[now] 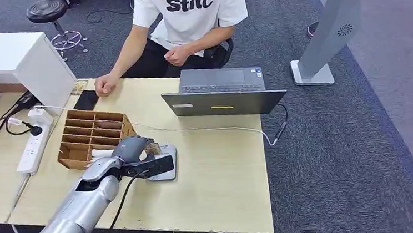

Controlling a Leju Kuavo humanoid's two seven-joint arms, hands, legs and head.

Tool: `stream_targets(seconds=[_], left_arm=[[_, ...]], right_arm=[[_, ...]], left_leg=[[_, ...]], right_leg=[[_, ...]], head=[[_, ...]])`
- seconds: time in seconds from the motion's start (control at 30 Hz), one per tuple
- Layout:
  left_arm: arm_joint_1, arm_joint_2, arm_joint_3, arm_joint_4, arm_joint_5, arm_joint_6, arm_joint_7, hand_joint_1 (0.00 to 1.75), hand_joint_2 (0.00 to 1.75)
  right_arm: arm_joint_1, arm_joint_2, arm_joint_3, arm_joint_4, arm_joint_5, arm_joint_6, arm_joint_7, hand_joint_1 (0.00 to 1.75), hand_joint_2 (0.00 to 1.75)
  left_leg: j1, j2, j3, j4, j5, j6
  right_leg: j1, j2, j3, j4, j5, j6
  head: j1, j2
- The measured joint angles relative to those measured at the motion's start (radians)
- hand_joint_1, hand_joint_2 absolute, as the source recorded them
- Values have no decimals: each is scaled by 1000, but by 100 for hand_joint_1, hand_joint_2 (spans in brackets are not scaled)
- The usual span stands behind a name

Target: Pass the card to the sensor for recognition and then transmit it.

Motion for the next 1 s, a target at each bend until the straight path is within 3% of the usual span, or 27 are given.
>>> stream_targets(seconds=[0.53,0.7,0.87,1.0], left_arm=[[-27,-11,-5,29,0,25,-2,175,175],[-42,-8,-5,21,21,92,-2,175,175],[-104,32,16,-89,53,117,34,175,175],[-172,93,52,-191,27,87,74,175,175]], right_arm=[[-1,7,1,0,3,0,-2,0,175],[2,7,1,0,-2,0,-11,0,175],[12,7,-8,0,-9,0,-33,0,175],[20,7,-19,0,-11,5,-44,0,175]], left_leg=[[0,0,1,0,0,0],[0,0,0,0,0,0],[0,0,0,0,0,0],[0,1,0,0,0,0]], right_leg=[[0,0,1,0,0,0],[0,0,0,0,0,0],[0,0,0,1,0,0],[0,1,-1,1,0,0]], head=[[0,0],[0,0],[0,0],[0,0]])
